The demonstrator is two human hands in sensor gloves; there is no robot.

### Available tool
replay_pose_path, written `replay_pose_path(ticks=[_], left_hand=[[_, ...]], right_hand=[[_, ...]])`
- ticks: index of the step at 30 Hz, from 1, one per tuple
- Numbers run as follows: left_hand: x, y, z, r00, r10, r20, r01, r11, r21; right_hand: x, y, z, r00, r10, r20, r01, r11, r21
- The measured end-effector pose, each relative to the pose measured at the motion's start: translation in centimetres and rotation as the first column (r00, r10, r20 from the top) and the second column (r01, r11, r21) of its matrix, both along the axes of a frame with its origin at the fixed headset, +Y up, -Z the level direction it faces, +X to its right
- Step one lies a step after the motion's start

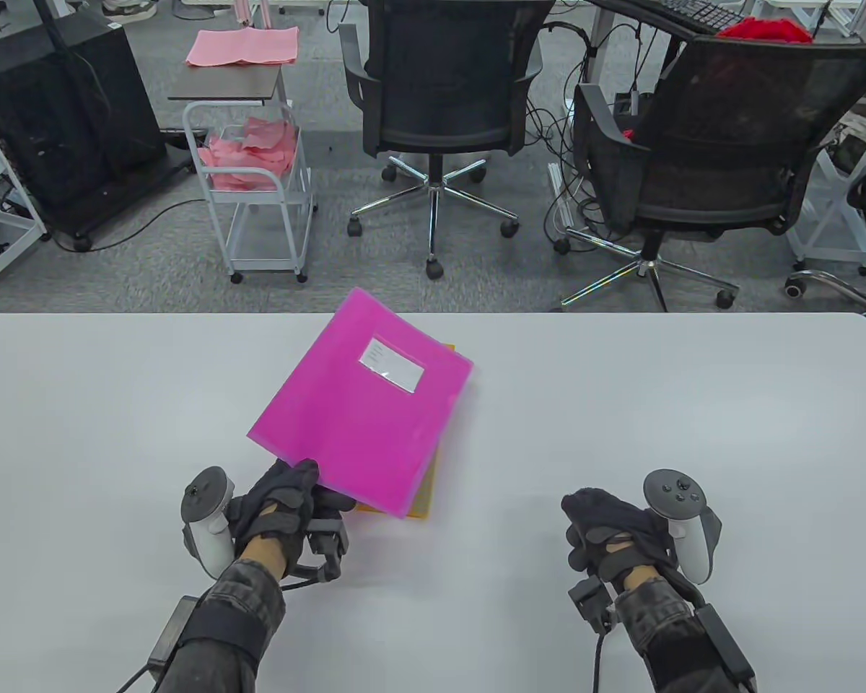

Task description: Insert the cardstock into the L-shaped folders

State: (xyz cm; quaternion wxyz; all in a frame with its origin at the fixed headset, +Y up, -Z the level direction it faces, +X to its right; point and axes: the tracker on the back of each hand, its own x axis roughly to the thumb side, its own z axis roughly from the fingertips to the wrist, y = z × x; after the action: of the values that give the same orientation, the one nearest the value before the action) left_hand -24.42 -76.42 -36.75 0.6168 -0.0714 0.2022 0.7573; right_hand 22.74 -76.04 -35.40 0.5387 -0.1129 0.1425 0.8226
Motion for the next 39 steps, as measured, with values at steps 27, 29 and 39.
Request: replay_pose_path(ticks=[27, 29, 39], left_hand=[[3.2, -3.5, 0.5, 0.954, 0.278, 0.116, -0.244, 0.939, -0.242], [3.3, -3.4, 0.8, 0.954, 0.278, 0.115, -0.243, 0.936, -0.254], [2.2, -2.1, 2.0, 0.939, 0.271, 0.212, -0.214, 0.942, -0.257]], right_hand=[[-1.0, -0.3, 0.1, 0.997, 0.056, -0.054, -0.059, 0.997, -0.055], [-1.1, -0.4, 0.1, 0.996, 0.064, -0.056, -0.068, 0.996, -0.065], [-1.7, -0.2, 0.2, 0.992, 0.093, -0.091, -0.101, 0.992, -0.078]])
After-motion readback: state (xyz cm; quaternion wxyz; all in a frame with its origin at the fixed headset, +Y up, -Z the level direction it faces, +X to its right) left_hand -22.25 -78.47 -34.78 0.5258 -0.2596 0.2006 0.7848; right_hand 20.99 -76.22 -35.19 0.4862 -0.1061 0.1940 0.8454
